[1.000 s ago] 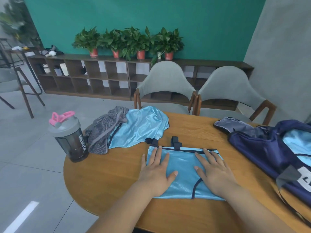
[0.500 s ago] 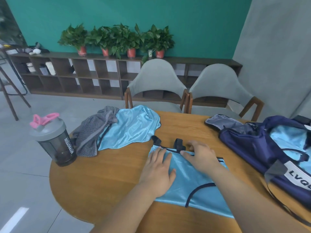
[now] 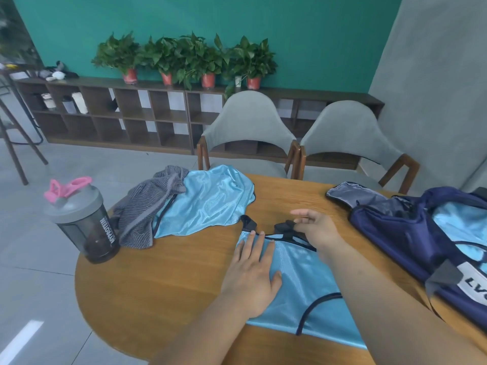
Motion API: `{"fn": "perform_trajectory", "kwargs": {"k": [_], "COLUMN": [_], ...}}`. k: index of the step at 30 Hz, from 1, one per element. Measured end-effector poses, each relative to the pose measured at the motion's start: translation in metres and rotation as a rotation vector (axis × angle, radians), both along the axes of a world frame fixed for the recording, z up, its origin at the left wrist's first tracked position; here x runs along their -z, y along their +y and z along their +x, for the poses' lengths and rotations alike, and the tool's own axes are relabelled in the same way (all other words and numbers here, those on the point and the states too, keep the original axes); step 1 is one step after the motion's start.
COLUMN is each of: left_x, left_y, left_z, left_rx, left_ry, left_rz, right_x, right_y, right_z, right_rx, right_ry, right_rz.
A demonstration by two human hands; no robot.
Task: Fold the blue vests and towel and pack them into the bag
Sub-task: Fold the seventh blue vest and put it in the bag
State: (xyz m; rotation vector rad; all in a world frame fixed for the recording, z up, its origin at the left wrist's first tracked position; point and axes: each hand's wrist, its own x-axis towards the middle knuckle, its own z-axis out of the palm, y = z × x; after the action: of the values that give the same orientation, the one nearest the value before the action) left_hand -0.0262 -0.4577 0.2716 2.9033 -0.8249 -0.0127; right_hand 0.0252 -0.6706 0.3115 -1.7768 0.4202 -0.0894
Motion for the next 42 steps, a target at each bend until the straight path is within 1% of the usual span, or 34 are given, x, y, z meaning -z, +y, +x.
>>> {"fn": "perform_trajectory", "kwargs": {"k": [3,4,5,6,8,9,11,13,14,18,22,24,25,26,27,28,29,30,32,33,34,35,37,38,42], "left_x": [0.001,0.001,0.001,0.001,0.001,0.002,0.002,0.002,0.002,0.000,0.001,0.000,0.000,0.000,0.000,0.001,0.001,0.001,0.000,0.000,0.001,0.001,0.002,0.002,0.005], "left_y": [0.000,0.000,-0.001,-0.001,-0.001,-0.001,0.000,0.000,0.000,0.000,0.000,0.000,0.000,0.000,0.000,0.000,0.000,0.001,0.001,0.001,0.002,0.001,0.001,0.001,0.002], "left_z": [0.001,0.001,0.000,0.000,0.000,0.000,0.001,0.000,0.000,0.000,0.000,0.000,0.000,0.000,-0.001,-0.001,-0.003,-0.004,-0.007,-0.007,-0.008,-0.008,-0.007,-0.006,-0.002], "left_rx": [0.002,0.001,0.000,0.001,0.001,0.002,0.002,0.005,0.004,0.007,0.005,0.007,0.009,0.010,0.010,0.006,-0.005,-0.022,-0.060,-0.078,-0.094,-0.106,-0.113,-0.112,-0.120], "left_ry": [0.008,0.009,0.012,0.012,0.009,0.007,-0.003,-0.011,-0.014,-0.001,0.006,0.005,0.006,0.006,0.002,-0.007,-0.023,-0.045,-0.109,-0.136,-0.148,-0.143,-0.109,-0.093,-0.056], "left_rz": [-0.004,-0.004,-0.002,0.001,-0.004,-0.009,-0.014,-0.015,-0.016,-0.020,-0.022,-0.032,-0.039,-0.049,-0.062,-0.085,-0.117,-0.149,-0.183,-0.186,-0.185,-0.186,-0.182,-0.178,-0.148], "right_x": [0.000,-0.001,-0.001,-0.002,-0.006,-0.009,-0.013,-0.016,-0.017,-0.017,-0.011,-0.009,-0.010,-0.011,-0.012,-0.011,-0.012,-0.011,-0.003,0.001,0.005,0.007,0.009,0.010,0.016], "right_y": [0.001,0.002,0.003,0.003,0.007,0.010,0.013,0.015,0.014,0.003,0.002,0.002,0.001,0.000,-0.002,-0.003,-0.002,-0.001,0.002,0.004,0.006,0.007,0.013,0.015,0.027], "right_z": [0.004,0.006,0.008,0.010,0.012,0.013,0.018,0.023,0.025,0.024,0.019,0.021,0.021,0.021,0.020,0.020,0.017,0.015,0.013,0.014,0.015,0.015,0.013,0.013,0.006], "right_rx": [0.087,0.120,0.124,0.077,-0.106,-0.189,-0.291,-0.325,-0.307,-0.126,-0.017,0.108,0.178,0.224,0.220,0.161,0.031,-0.146,-0.465,-0.524,-0.504,-0.417,-0.177,-0.094,0.021], "right_ry": [0.012,0.030,0.057,0.094,0.174,0.214,0.267,0.269,0.246,0.145,0.123,0.068,0.030,-0.005,-0.031,-0.061,-0.091,-0.082,-0.012,-0.001,-0.006,-0.027,-0.077,-0.115,-0.314], "right_rz": [0.138,0.125,0.016,-0.170,-0.546,-0.647,-0.672,-0.606,-0.553,-0.212,0.035,0.220,0.264,0.237,0.151,0.042,-0.059,-0.163,-0.437,-0.590,-0.687,-0.708,-0.682,-0.685,-0.743]}}
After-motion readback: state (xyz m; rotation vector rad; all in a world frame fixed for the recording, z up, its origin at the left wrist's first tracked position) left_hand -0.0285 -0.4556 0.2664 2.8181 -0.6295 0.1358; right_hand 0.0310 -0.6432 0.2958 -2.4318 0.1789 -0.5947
